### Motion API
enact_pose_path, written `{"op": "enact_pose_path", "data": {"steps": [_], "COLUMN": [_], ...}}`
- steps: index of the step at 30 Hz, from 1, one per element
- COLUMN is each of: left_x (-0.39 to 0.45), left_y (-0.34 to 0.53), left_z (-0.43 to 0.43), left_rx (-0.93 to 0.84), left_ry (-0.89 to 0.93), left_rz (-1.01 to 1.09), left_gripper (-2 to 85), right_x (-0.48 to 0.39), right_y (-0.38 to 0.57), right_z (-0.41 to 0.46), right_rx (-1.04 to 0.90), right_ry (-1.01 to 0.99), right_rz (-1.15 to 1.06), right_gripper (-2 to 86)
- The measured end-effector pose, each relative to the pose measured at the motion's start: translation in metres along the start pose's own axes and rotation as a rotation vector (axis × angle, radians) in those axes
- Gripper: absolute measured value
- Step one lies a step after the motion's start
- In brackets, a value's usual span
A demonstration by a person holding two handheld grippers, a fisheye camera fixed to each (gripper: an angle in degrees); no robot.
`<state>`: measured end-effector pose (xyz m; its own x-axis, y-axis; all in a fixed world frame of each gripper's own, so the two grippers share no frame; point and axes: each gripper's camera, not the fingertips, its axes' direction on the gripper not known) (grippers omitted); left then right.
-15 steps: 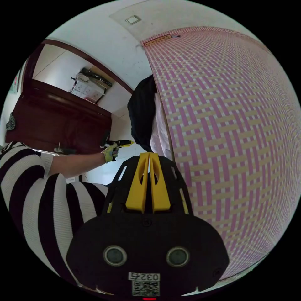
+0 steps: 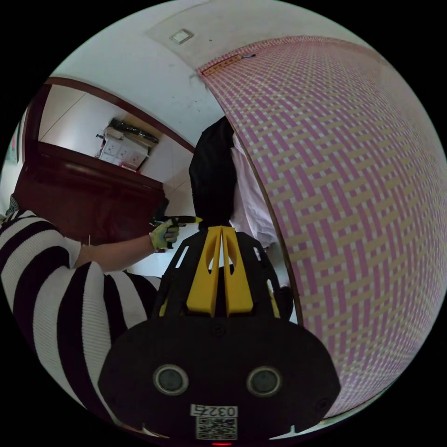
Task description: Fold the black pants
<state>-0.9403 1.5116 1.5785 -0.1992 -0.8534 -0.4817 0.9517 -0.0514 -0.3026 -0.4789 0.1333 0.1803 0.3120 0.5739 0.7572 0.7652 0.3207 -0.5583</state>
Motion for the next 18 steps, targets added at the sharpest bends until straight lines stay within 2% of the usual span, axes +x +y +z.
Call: {"op": "enact_pose_path", "data": {"steps": [2,6,8,12,14,16,18], "left_x": [0.01,0.047,0.089,0.18,0.251,0.307,0.367], "left_y": [0.008,-0.002,-0.019,-0.047,-0.06,-0.068,-0.07], "left_z": [-0.044,-0.114,-0.153,-0.192,-0.205,-0.205,-0.201], "left_rx": [0.076,0.223,0.289,0.289,0.251,0.186,0.139], "left_ry": [0.26,0.441,0.539,0.633,0.747,0.804,0.764], "left_rz": [0.121,0.323,0.497,0.753,0.89,0.92,0.939], "left_gripper": [-0.9,-0.9,-0.9,-0.9,-0.9,-0.9,-0.9], "right_x": [0.001,0.004,0.009,0.022,0.035,0.047,0.06], "right_y": [0.013,0.038,0.057,0.091,0.117,0.139,0.162], "right_z": [0.0,0.0,-0.001,-0.005,-0.009,-0.012,-0.016], "right_rx": [0.054,0.134,0.187,0.282,0.35,0.401,0.456], "right_ry": [-0.007,-0.017,-0.022,-0.022,-0.025,-0.025,-0.023], "right_rz": [0.027,0.064,0.082,0.112,0.139,0.164,0.194], "right_gripper": [-1.0,-1.0,-1.0,-1.0,-1.0,-1.0,-1.0]}}
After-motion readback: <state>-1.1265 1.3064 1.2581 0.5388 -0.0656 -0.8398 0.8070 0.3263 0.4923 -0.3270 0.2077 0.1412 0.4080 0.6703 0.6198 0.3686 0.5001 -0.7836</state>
